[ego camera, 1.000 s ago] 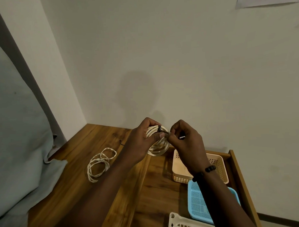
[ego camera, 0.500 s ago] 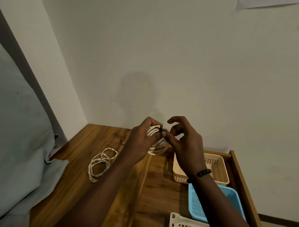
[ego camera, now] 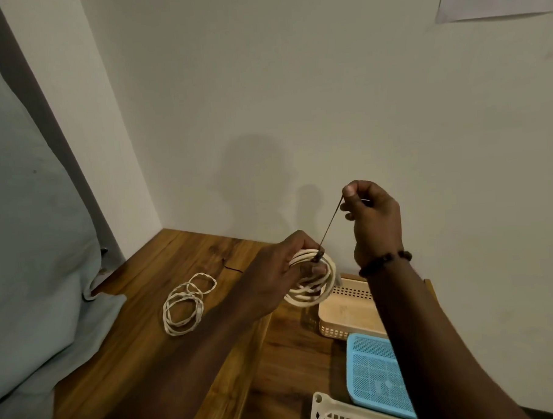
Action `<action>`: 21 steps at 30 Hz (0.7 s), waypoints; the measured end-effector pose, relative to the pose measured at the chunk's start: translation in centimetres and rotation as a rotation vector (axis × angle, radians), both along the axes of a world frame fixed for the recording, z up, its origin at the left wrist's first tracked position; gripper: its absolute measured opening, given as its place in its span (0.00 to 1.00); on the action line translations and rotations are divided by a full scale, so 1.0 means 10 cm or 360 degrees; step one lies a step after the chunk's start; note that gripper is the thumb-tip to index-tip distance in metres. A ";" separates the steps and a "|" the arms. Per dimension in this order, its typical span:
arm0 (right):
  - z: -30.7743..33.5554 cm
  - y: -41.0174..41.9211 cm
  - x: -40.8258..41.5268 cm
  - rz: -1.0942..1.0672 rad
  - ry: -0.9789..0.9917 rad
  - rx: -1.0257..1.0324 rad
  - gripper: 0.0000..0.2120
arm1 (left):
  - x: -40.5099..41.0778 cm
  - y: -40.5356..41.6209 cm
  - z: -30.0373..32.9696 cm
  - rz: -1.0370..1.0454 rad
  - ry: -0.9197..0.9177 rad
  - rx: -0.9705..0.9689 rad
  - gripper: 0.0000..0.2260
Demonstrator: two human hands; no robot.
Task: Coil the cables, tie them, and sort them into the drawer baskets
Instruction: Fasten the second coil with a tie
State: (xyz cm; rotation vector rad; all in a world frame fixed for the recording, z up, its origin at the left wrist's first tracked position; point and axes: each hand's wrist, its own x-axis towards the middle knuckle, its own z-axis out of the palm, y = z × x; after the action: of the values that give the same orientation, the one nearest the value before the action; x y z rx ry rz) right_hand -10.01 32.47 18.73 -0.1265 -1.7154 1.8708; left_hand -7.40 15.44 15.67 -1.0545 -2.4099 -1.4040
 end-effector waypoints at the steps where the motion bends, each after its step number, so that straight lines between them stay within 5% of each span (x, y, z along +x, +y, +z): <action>1: 0.01 0.04 -0.07 -0.0025 -0.0079 -0.0048 0.05 | 0.00 0.04 0.01 0.0010 0.0020 -0.0009 0.09; 8: -0.47 0.22 -0.01 0.0432 -0.0567 -0.0003 0.18 | -0.15 0.14 -0.24 0.0210 -0.0147 0.0114 0.08; 13: -1.10 0.21 0.41 0.0776 -0.0733 -0.0012 0.15 | -0.41 0.22 -0.70 0.0442 -0.0864 0.0529 0.11; 21: -1.97 0.60 0.50 0.0130 -0.0934 -0.0143 0.08 | -0.44 0.96 -1.61 0.0542 -0.1678 0.0530 0.11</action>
State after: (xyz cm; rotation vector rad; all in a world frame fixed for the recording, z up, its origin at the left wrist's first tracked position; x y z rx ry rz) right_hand -5.05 38.47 -0.99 -0.7113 -2.0285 2.1072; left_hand -11.80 25.05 -0.41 0.2932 -2.5295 -2.4761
